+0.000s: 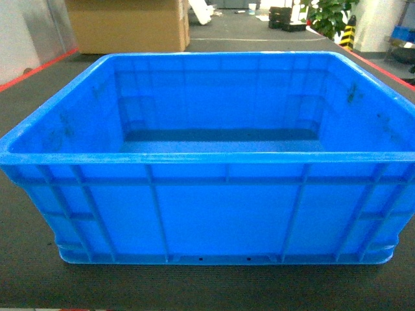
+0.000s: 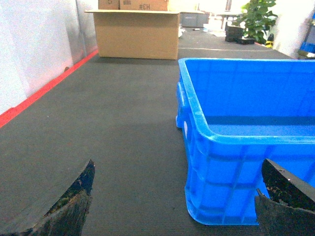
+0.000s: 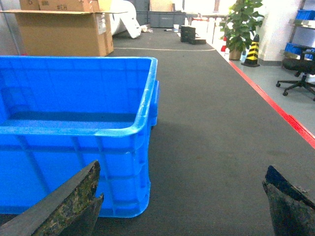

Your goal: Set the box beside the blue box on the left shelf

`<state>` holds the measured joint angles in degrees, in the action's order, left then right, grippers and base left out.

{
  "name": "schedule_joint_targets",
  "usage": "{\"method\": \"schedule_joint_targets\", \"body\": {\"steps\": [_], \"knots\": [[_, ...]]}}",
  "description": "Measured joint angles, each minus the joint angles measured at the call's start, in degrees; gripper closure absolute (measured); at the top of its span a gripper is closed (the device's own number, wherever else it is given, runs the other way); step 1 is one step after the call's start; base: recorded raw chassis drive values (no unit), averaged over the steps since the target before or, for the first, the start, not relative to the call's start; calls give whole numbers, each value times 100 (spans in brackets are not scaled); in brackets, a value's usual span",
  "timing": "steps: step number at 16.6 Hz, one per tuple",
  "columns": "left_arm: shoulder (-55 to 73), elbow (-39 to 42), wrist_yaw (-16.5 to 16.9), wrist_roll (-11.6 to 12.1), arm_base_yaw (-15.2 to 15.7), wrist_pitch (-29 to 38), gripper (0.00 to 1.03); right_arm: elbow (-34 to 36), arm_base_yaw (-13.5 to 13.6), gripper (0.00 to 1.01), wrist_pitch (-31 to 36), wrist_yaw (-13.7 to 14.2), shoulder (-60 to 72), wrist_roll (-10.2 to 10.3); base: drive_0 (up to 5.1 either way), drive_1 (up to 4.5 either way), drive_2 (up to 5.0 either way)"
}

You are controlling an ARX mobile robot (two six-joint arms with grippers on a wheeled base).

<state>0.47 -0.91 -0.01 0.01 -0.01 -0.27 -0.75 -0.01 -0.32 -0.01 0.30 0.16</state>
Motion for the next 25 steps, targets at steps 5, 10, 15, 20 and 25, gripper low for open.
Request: {"method": "schedule_joint_targets", "body": {"steps": [5, 10, 15, 20, 25], "knots": [[0, 0, 0, 0, 0, 2, 5, 0, 0, 3, 2, -2, 0, 0, 0, 0, 0], [0, 0, 0, 0, 0, 2, 5, 0, 0, 3, 2, 0, 0, 0, 0, 0, 0], [0, 0, 0, 0, 0, 2, 5, 0, 0, 3, 2, 0, 0, 0, 0, 0, 0], [0, 0, 0, 0, 0, 2, 5, 0, 0, 3, 2, 0, 0, -2, 0, 0, 0], [0, 0, 0, 0, 0, 2, 5, 0, 0, 3, 2, 0, 0, 0, 0, 0, 0]]}}
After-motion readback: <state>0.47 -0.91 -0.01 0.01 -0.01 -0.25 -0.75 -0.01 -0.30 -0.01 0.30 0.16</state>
